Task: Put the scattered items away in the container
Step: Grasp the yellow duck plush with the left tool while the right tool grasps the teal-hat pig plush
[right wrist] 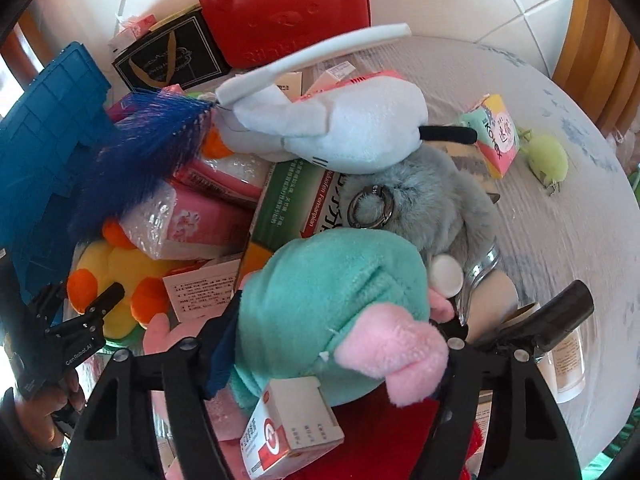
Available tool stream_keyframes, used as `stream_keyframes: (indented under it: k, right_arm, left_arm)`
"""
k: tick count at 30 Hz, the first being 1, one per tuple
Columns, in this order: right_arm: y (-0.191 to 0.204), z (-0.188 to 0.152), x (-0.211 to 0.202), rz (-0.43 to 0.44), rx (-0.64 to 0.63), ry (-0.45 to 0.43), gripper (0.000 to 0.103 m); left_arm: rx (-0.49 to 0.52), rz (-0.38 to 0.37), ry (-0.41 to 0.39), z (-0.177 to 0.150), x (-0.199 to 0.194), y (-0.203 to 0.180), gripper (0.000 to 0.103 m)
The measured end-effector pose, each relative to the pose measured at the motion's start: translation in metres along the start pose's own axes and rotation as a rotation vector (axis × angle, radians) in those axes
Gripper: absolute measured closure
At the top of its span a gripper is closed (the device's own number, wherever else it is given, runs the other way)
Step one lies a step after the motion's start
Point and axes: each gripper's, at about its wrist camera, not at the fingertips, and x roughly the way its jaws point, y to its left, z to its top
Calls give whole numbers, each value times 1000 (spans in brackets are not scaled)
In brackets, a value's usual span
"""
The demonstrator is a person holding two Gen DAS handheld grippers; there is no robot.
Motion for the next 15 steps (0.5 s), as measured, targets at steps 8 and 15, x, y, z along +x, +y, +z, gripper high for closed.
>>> stream_keyframes:
  k: [8,15]
  right_arm:
    - [13,3,-26,5,-38,-59,37]
    - [17,4,-59,11,-53,-113,37]
  left_arm:
    - [-42,-7,-3,1,-23,7,40]
    - [-51,11,-43,7,-64,12,41]
